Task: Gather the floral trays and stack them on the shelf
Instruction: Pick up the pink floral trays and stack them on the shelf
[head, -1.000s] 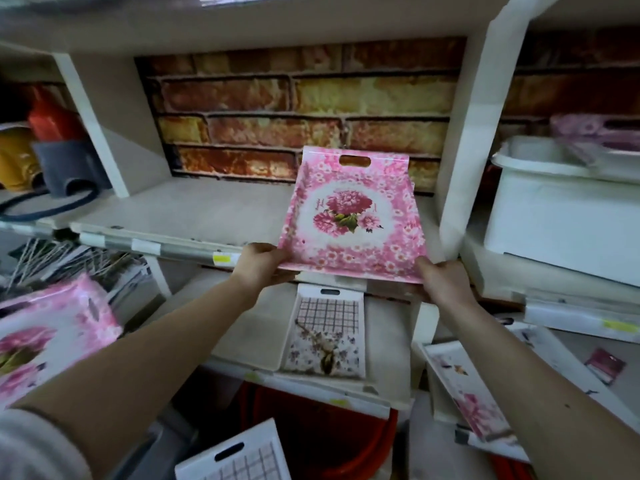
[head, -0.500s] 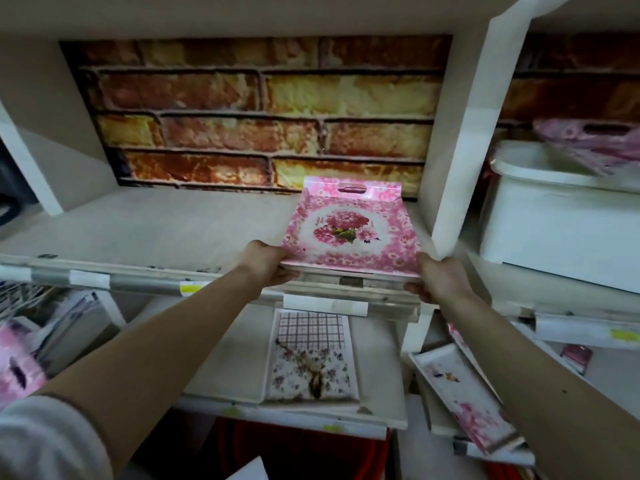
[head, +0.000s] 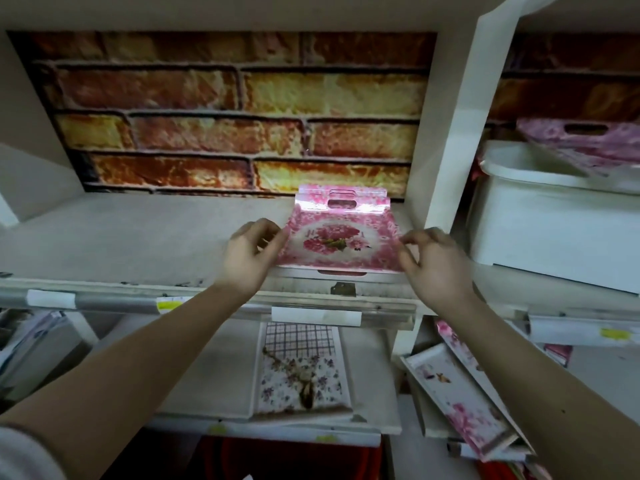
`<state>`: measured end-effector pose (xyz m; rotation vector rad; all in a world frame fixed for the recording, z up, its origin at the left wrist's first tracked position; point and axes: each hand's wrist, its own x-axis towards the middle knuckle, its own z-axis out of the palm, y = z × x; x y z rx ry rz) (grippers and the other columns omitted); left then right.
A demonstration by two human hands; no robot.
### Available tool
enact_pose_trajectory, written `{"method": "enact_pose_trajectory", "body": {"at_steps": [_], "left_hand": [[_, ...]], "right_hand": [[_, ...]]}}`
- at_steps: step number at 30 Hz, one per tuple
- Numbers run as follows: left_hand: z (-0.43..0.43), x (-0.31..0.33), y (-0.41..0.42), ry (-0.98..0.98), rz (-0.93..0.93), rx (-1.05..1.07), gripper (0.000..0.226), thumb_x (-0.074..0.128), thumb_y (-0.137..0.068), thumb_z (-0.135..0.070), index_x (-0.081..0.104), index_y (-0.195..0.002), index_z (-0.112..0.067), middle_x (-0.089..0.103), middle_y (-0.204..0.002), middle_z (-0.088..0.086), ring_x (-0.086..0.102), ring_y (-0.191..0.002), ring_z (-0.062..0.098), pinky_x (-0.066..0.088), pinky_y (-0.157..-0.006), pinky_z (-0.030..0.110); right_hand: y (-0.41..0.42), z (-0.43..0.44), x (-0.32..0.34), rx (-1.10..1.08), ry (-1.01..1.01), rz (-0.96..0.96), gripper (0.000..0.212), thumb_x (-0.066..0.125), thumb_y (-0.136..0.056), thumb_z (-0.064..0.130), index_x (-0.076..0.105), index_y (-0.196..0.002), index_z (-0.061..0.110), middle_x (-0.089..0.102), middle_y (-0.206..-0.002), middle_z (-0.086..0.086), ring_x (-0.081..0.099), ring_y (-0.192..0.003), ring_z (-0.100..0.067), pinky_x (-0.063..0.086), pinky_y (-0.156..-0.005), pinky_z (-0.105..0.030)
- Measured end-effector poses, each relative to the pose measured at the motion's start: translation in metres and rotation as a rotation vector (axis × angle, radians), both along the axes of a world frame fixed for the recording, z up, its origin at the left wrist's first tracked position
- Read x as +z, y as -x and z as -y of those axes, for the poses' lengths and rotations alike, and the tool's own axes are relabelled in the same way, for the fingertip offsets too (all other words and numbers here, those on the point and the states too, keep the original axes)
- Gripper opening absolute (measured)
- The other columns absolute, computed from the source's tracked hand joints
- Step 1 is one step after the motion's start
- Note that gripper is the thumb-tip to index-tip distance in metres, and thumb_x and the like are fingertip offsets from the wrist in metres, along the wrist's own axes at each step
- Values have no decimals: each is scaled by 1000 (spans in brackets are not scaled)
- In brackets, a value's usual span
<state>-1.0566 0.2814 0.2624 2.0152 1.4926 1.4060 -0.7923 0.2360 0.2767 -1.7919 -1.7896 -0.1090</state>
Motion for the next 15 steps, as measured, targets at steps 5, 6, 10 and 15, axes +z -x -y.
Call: {"method": "enact_pose_trajectory", "body": {"at_steps": [5,6,10,15], "left_hand": [[7,-11,-2,63,-64,-292,10,71,-80,-26,64,-73,-24,63,-78,-6,57,-73,0,41,-66,7],[5,-13,-2,65,-66,-292,13,72,-79,-26,63,-71,-29,63,-77,-9,58,-73,-1,41,-66,7],[-14,-12,-4,24,-179,-225,11,73,-77,-31,64,-71,-28,62,-74,-13,57,-71,2,44,-64,15],[-37,-14,-13,49,-220,-176,17,74,-76,-31,66,-74,-16,61,-73,-7,57,-69,11,44,-62,19]], "right_hand": [[1,5,-7,377,68,141,30,53,-89,44,66,-106,23,67,-107,4,58,-103,-16,41,-93,-36],[1,2,-10,367,33,129,28,55,-88,42,67,-105,24,68,-106,5,58,-104,-16,39,-93,-35],[4,-11,-16,293,-54,54,20,58,-88,39,70,-98,28,70,-101,9,60,-101,-15,39,-91,-34],[11,-28,-18,189,-49,-73,21,63,-85,38,74,-95,24,73,-95,7,63,-93,-16,45,-92,-39]]}}
